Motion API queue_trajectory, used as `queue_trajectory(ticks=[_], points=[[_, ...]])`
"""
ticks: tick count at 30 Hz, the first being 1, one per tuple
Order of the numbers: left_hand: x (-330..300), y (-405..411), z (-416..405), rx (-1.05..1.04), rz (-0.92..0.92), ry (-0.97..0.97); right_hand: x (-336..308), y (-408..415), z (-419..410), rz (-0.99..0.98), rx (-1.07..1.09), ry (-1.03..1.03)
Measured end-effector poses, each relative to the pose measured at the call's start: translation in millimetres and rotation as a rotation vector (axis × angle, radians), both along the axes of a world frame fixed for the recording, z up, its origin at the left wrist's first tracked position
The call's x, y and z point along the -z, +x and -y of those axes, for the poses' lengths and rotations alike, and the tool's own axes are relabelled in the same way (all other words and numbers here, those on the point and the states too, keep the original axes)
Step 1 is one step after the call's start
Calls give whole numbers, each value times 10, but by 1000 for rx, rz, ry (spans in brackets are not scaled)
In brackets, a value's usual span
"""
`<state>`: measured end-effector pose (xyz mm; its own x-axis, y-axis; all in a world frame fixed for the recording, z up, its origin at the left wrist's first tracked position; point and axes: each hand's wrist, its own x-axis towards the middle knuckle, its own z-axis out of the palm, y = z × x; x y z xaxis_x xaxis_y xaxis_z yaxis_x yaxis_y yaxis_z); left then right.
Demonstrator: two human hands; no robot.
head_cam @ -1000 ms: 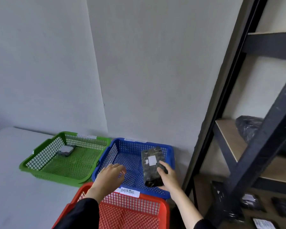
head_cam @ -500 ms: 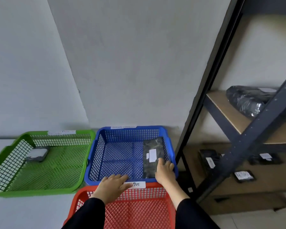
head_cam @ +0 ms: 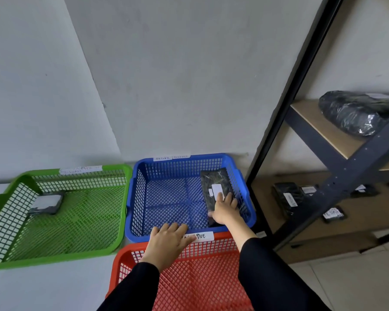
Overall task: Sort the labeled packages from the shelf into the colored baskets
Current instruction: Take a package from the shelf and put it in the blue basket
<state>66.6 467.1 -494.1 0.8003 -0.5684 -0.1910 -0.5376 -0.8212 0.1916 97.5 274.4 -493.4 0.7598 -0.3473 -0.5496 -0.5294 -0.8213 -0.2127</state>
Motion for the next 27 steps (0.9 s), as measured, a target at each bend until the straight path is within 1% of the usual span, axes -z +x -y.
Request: queue_trajectory(ticks=[6, 13, 15, 17, 18, 19, 21, 27], points=[[-6, 21, -1, 27, -28, 49, 17, 51, -1, 12, 12, -8], [-52, 14, 17, 79, -57, 196, -70, -140, 121, 172, 10, 63], [-48, 29, 36, 32, -130, 142, -139, -225, 177, 236, -12, 96], [-79, 58, 47, -69, -264, 57, -240, -306, 243, 296, -44, 125], [-100, 71, 50, -92, -301, 42, -307, -343, 281, 328, -58, 136], [-125, 80, 56, -99, -294, 47, -379, -379, 323, 365, -64, 148], [-248, 60, 132, -97, -204, 61, -573, -478, 452, 447, -54, 178], [-964, -123, 773, -117, 58, -82, -1262, -924, 1040, 616, -79, 200]])
